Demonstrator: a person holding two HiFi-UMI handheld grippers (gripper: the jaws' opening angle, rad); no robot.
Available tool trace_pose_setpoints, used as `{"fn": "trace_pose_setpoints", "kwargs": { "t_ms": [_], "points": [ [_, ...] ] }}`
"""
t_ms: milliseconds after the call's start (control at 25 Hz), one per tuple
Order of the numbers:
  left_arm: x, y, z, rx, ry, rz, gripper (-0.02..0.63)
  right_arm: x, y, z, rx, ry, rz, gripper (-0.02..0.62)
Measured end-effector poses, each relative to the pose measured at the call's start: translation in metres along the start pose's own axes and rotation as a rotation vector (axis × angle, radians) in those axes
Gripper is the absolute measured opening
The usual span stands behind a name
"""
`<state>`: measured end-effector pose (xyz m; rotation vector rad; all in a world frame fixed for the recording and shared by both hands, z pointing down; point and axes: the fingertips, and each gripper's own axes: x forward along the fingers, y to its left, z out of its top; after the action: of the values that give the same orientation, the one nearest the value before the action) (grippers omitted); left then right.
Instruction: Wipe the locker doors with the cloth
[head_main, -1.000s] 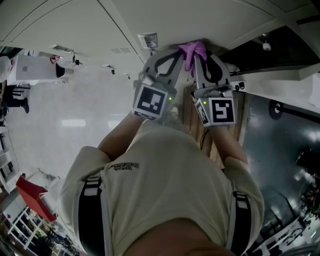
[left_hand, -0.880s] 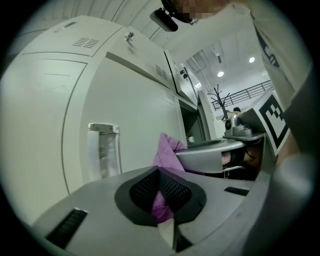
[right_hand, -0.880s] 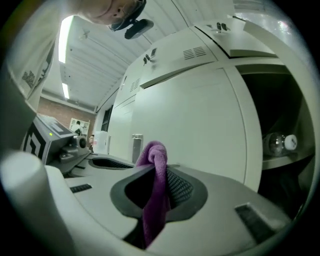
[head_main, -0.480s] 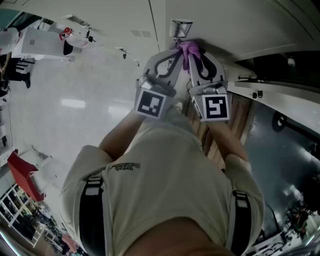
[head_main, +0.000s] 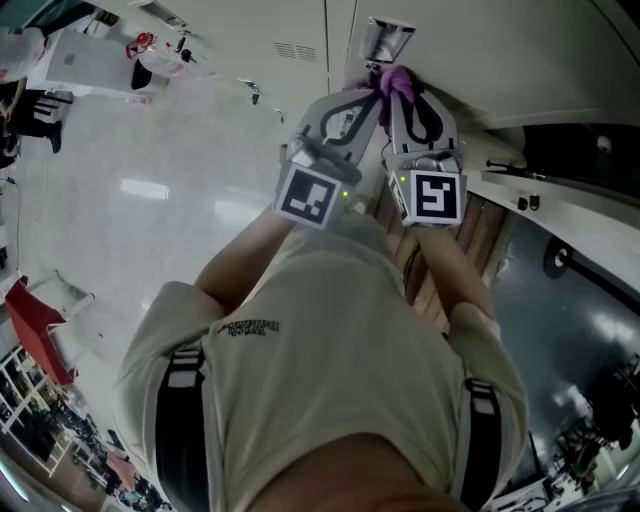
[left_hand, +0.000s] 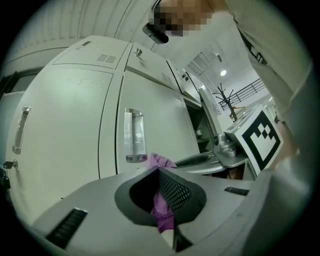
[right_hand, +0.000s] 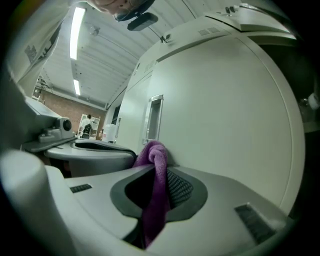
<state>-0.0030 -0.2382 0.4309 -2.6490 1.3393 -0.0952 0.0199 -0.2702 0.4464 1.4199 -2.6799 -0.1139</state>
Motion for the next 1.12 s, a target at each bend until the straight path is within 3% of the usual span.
{"fn": "trace_pose_setpoints", "kwargs": {
  "t_ms": [240, 800, 1120],
  "points": [
    [0.014, -0.017, -0.003, -0.052, -0.002, -0.041, 0.0, -0.012, -0.018, -0.003, -0.005, -0.023, -0.046, 0.048],
    [0.069, -0.089, -0.023, -0.083, 0.007, -0.223, 0.0, -0.07, -0.102, -0.039, 0.045, 0.013, -0.332, 0.048],
    [0.085, -0.106, -0.028, -0.083, -0.005, -0.28, 0.0, -0.086, -0.123, -0.051, 0.075, 0.033, -0.414, 0.048]
  ]
}}
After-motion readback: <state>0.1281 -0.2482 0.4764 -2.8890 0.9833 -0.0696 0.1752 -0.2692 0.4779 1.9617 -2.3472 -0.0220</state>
